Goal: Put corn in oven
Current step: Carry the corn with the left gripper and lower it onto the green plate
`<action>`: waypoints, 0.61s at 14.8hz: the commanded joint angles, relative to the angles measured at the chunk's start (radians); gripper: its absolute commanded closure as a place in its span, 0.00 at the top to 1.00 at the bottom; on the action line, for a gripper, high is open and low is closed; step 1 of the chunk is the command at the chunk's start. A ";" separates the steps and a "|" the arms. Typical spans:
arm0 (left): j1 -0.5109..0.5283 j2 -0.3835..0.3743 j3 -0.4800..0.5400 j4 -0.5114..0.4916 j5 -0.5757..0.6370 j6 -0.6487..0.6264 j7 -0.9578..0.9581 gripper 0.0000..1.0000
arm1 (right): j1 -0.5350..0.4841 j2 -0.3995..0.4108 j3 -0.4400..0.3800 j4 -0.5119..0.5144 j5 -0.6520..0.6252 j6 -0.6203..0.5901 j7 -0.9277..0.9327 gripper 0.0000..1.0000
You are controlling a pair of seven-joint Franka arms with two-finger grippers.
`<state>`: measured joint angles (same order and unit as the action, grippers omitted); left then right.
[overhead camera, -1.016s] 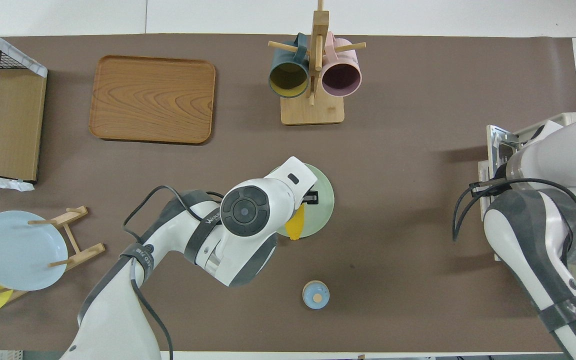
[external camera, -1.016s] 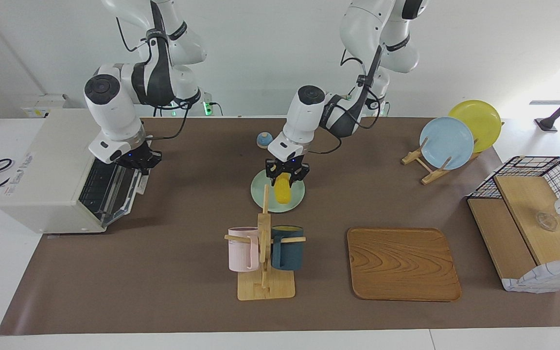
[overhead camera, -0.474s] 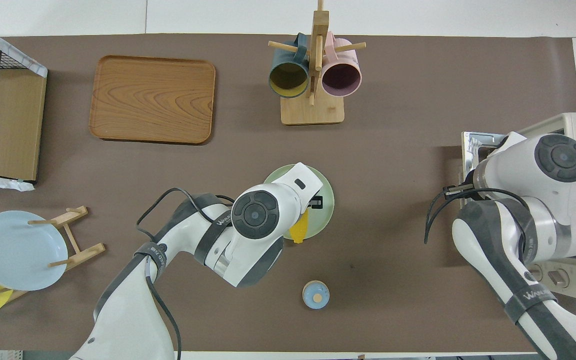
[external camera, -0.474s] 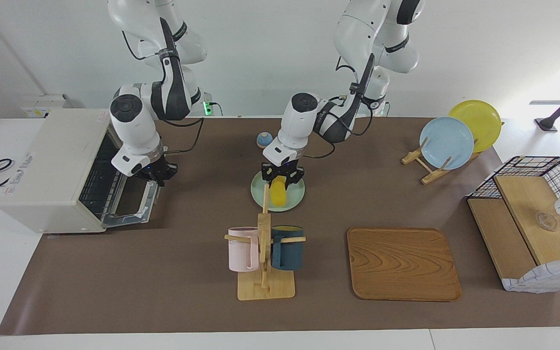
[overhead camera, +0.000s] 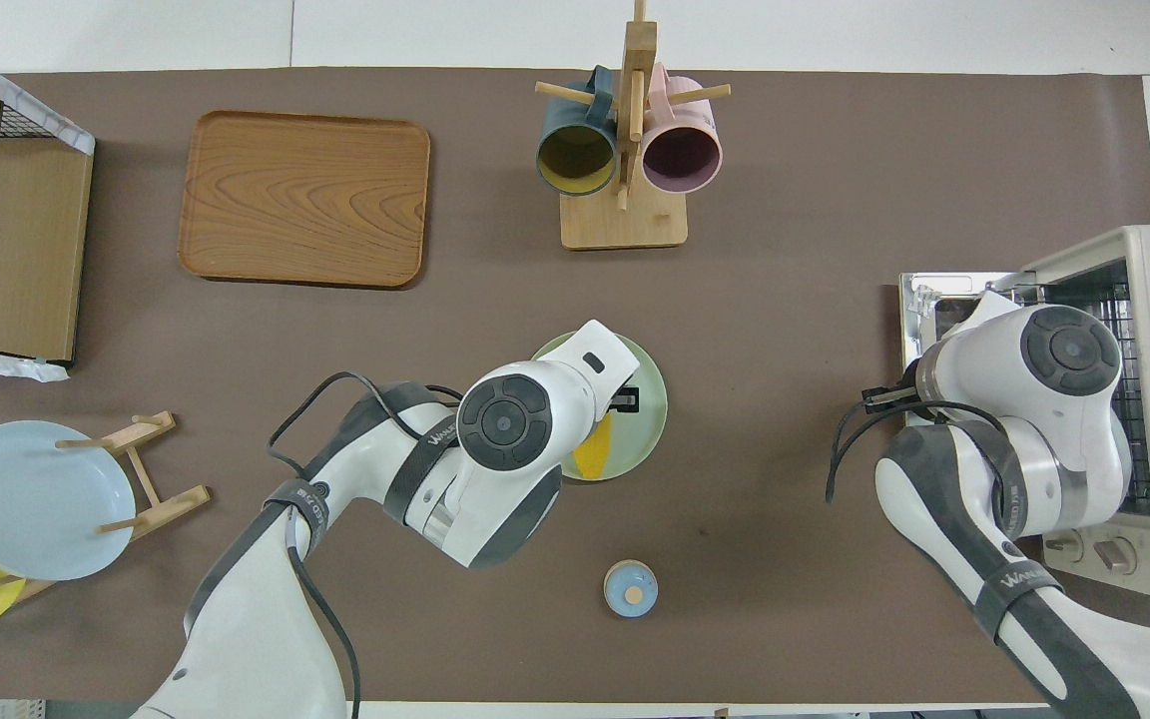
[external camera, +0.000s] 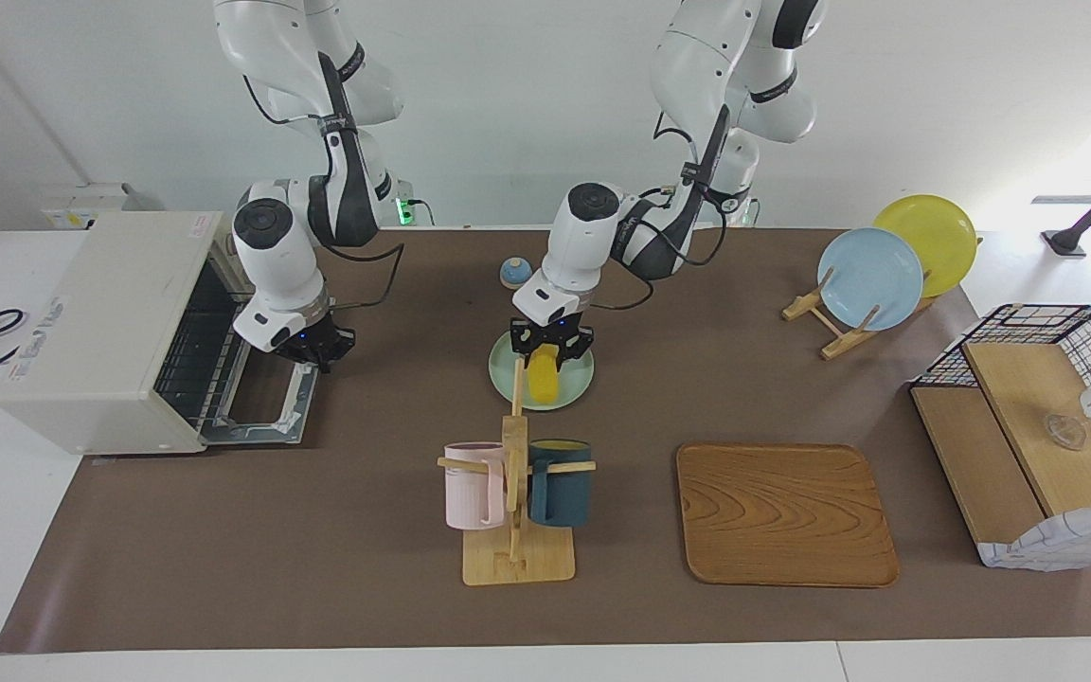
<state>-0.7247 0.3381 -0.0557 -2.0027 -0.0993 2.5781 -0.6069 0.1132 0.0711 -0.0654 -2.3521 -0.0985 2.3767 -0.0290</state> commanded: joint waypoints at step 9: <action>0.194 -0.034 0.005 0.241 -0.008 -0.338 0.033 1.00 | 0.140 -0.014 -0.001 0.229 0.054 -0.287 0.170 0.00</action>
<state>-0.5827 0.3204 -0.0469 -1.8068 -0.0993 2.3201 -0.5937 0.2391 0.0702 -0.0645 -2.1990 -0.0600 2.1917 0.0988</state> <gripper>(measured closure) 0.000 0.991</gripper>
